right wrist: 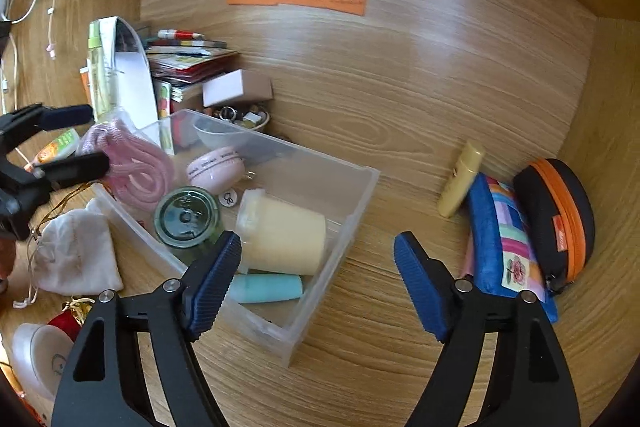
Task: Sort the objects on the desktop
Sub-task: 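Withdraw the left tool and move the right tool to the white tape roll, then grasp the white drawstring pouch with the left tool while the right tool grasps the white tape roll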
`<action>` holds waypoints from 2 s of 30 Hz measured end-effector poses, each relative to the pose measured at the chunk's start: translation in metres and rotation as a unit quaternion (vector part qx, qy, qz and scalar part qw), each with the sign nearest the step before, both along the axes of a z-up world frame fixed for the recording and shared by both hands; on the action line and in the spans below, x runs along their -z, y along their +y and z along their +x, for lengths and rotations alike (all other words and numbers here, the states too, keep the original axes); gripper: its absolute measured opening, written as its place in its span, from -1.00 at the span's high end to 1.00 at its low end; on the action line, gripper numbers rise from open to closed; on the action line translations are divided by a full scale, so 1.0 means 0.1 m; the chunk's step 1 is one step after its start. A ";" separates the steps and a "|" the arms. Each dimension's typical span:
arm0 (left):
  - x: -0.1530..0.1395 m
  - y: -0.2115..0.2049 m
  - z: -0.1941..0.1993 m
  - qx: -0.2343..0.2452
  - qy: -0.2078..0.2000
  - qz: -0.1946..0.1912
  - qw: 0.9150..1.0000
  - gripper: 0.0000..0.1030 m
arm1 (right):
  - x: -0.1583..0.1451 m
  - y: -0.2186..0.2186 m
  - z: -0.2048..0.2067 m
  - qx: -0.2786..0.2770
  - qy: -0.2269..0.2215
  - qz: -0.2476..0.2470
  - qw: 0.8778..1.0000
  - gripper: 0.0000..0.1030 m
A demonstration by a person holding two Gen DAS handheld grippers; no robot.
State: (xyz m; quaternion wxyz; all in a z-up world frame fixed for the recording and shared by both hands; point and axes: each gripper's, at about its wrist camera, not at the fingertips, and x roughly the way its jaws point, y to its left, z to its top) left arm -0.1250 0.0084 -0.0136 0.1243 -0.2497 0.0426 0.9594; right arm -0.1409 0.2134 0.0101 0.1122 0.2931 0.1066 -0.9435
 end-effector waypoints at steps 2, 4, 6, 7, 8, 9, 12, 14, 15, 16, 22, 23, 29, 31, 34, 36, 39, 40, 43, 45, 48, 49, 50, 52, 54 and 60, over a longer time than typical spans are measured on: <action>-0.04 -0.12 0.05 -0.011 0.002 0.005 1.000 -0.85 | -0.05 0.01 0.04 -0.005 -0.003 -0.009 1.000 -0.48; -0.07 -0.22 0.11 -0.026 0.006 0.007 1.000 -0.88 | -0.11 0.00 0.12 -0.010 0.002 -0.014 1.000 -0.49; -0.10 -0.34 0.20 -0.035 0.009 0.008 0.999 -0.90 | -0.16 -0.01 0.20 -0.012 0.010 -0.018 1.000 -0.61; -0.10 -0.37 0.23 -0.037 0.009 0.008 0.999 -0.90 | -0.18 -0.02 0.24 -0.014 0.015 -0.020 1.000 -0.68; -0.10 -0.42 0.27 -0.041 0.010 0.007 0.999 -0.90 | -0.20 -0.03 0.29 -0.015 0.019 -0.020 0.999 -0.68; -0.10 -0.45 0.31 -0.043 0.010 0.006 0.999 -0.91 | -0.21 -0.05 0.32 -0.017 0.021 -0.020 0.999 -0.68; -0.07 -0.52 0.43 -0.047 0.006 0.002 0.999 -0.91 | -0.21 -0.12 0.45 -0.026 0.023 -0.019 0.999 -0.68; -0.03 -0.54 0.49 -0.047 0.001 -0.004 0.999 -0.91 | -0.19 -0.16 0.52 -0.032 0.023 -0.016 0.999 -0.68; 0.00 -0.54 0.52 -0.046 -0.003 -0.008 0.999 -0.92 | -0.18 -0.18 0.56 -0.034 0.023 -0.012 0.999 -0.68; 0.04 -0.55 0.56 -0.047 -0.007 -0.013 0.999 -0.92 | -0.16 -0.21 0.61 -0.039 0.022 -0.006 0.999 -0.68; 0.22 -0.62 0.77 -0.044 -0.027 -0.016 0.999 -0.92 | -0.02 -0.34 0.90 -0.061 0.011 0.031 0.998 -0.68; 0.24 -0.63 0.79 -0.044 -0.031 -0.012 0.998 -0.92 | 0.01 -0.36 0.96 -0.068 0.007 0.034 0.997 -0.68; 0.37 -0.69 0.93 -0.050 -0.056 -0.001 0.997 -0.92 | 0.15 -0.48 1.20 -0.095 -0.008 0.034 0.995 -0.68; 0.39 -0.72 1.01 -0.055 -0.054 0.003 0.997 -0.92 | 0.20 -0.53 1.27 -0.102 -0.011 0.029 0.994 -0.68; 0.43 -0.77 1.11 -0.057 -0.059 0.014 0.997 -0.92 | 0.24 -0.58 1.36 -0.114 -0.019 0.013 0.993 -0.68; 0.47 -0.80 1.18 -0.058 -0.064 0.019 0.996 -0.92 | 0.25 -0.64 1.43 -0.128 -0.020 0.006 0.992 -0.68; 0.52 -0.82 1.25 -0.059 -0.068 0.026 0.996 -0.92 | 0.25 -0.76 1.53 -0.151 -0.015 0.000 0.988 -0.68; 0.53 -0.83 1.26 -0.058 -0.071 0.029 0.995 -0.92 | 0.25 -0.80 1.55 -0.160 -0.017 -0.002 0.987 -0.68; 0.57 -0.81 1.26 -0.053 -0.080 0.034 0.995 -0.92 | 0.32 -0.94 1.54 -0.168 -0.022 0.012 0.985 -0.67; 0.60 -0.78 1.22 -0.045 -0.090 0.032 0.994 -0.92 | 0.39 -1.01 1.50 -0.167 -0.026 0.021 0.985 -0.64; 0.65 -0.72 1.15 -0.033 -0.108 0.020 0.993 -0.92 | 0.48 -1.08 1.42 -0.172 -0.043 0.018 0.984 -0.56; 0.66 -0.70 1.13 -0.030 -0.113 0.017 0.993 -0.92 | 0.52 -1.10 1.39 -0.174 -0.048 0.020 0.983 -0.46; 0.68 -0.68 1.10 -0.025 -0.119 0.014 0.992 -0.92 | 0.54 -1.12 1.38 -0.174 -0.050 0.021 0.983 -0.39; 0.69 -0.64 1.04 -0.017 -0.128 0.010 0.992 -0.92 | 0.59 -1.14 1.33 -0.177 -0.060 0.020 0.982 -0.21; 0.69 -0.61 0.97 -0.008 -0.140 0.009 0.990 -0.92 | 0.61 -1.13 1.28 -0.183 -0.069 0.014 0.981 -0.10; 0.73 -0.48 0.80 0.012 -0.174 -0.008 0.985 -0.92 | 0.66 -1.14 1.18 -0.197 -0.088 0.001 0.976 0.49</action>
